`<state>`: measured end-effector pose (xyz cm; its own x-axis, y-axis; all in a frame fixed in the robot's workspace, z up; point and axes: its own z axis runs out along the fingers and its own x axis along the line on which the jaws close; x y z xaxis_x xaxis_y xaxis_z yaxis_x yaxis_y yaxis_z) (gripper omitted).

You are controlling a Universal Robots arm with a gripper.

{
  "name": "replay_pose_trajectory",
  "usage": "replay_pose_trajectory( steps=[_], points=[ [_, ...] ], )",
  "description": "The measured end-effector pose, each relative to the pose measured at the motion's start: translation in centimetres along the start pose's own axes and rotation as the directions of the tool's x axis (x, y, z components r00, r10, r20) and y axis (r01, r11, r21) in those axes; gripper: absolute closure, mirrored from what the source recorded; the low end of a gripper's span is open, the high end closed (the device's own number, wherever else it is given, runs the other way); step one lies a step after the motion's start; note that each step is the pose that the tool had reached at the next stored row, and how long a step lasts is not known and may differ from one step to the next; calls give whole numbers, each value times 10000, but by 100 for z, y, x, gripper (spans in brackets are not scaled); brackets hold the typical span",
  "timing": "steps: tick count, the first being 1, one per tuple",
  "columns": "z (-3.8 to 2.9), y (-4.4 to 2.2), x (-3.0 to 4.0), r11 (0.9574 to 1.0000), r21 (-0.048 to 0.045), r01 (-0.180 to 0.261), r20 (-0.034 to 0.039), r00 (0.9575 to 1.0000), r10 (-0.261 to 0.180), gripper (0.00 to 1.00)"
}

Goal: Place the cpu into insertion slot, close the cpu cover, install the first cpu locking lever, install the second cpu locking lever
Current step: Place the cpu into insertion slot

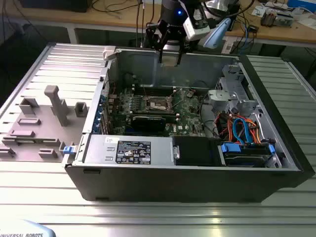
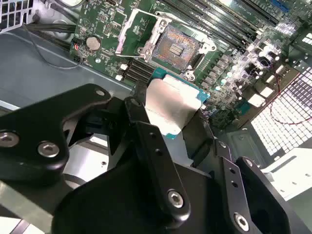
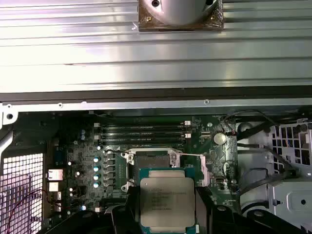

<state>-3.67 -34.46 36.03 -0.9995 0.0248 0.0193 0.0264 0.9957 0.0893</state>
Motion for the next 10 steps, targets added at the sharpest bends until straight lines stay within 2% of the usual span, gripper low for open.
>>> replay_pose_trajectory(
  steps=[3,5,10],
  points=[
    [0,-4,1,10000,0,-40,3,10000,40,46],
    [1,-4,2,9995,-4,-307,27,9995,307,46],
    [1,-3,2,9987,-8,-510,45,9987,510,46]
  ],
)
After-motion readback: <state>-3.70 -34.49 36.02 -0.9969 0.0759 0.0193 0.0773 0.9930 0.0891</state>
